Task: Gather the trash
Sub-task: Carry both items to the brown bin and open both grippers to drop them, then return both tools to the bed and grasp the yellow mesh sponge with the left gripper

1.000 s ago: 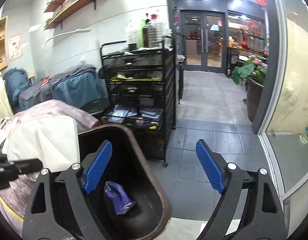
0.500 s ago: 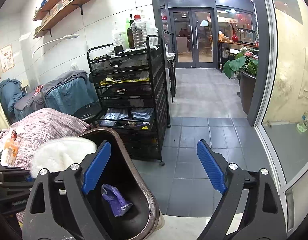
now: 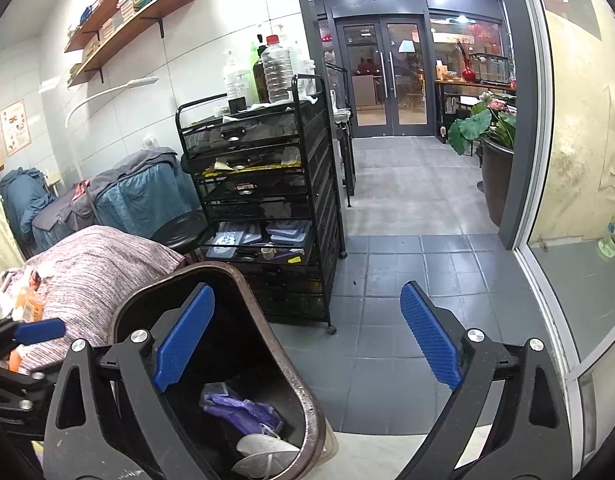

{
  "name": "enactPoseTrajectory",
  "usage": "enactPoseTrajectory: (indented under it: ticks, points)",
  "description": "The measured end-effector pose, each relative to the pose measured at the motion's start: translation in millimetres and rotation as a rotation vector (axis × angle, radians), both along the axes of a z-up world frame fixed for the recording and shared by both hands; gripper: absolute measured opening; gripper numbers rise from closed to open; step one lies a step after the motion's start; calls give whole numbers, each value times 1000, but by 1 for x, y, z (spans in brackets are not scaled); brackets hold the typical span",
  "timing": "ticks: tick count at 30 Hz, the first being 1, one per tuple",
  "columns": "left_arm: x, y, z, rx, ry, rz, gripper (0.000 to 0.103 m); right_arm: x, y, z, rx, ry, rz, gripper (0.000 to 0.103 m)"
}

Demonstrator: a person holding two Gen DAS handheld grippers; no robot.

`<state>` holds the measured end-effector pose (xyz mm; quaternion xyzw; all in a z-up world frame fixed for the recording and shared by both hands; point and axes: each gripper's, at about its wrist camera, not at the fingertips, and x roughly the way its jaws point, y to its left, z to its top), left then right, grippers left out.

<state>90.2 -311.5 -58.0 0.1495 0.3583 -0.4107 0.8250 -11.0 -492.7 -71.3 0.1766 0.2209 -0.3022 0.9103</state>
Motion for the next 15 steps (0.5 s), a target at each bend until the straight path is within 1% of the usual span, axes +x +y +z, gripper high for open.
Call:
enactPoseTrajectory:
  ticks: [5, 11, 15]
  points:
    - [-9, 22, 19, -49, -63, 45, 90, 0, 9, 4, 0, -28, 35, 93]
    - [-19, 47, 37, -106, -123, 92, 91, 9, 25, 11, -1, -50, 95, 94]
    - [-21, 66, 46, -142, -139, 131, 93, 16, 43, 16, -5, -63, 157, 94]
